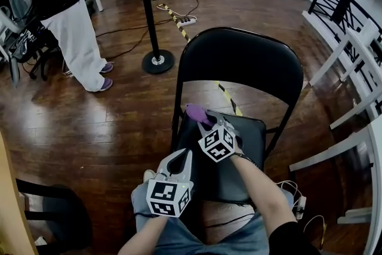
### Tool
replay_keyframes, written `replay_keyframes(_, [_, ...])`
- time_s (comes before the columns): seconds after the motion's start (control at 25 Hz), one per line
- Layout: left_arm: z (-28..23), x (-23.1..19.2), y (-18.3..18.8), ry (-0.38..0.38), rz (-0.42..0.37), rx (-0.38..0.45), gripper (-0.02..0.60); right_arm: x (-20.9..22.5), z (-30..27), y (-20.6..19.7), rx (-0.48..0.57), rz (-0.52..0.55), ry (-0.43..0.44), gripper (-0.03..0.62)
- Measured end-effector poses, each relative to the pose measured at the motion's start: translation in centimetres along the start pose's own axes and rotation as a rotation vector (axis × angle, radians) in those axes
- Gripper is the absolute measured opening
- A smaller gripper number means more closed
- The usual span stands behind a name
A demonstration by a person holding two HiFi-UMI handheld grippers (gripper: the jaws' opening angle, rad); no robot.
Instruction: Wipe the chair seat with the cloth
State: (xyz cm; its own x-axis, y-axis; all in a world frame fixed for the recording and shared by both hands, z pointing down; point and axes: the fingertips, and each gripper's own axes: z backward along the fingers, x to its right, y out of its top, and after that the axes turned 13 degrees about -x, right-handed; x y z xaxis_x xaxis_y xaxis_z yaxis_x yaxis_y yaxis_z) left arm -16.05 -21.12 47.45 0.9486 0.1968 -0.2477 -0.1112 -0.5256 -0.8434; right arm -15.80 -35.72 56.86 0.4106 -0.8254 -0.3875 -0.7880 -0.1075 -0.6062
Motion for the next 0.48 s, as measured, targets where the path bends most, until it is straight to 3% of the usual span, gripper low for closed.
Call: replay_keyframes(0.48, [-1.4, -1.6, -1.2, -0.013, 0.019, -0.058, 0.003, 1.0, -7.2, -2.6, -0.168, 0.079, -0.008, 0.09])
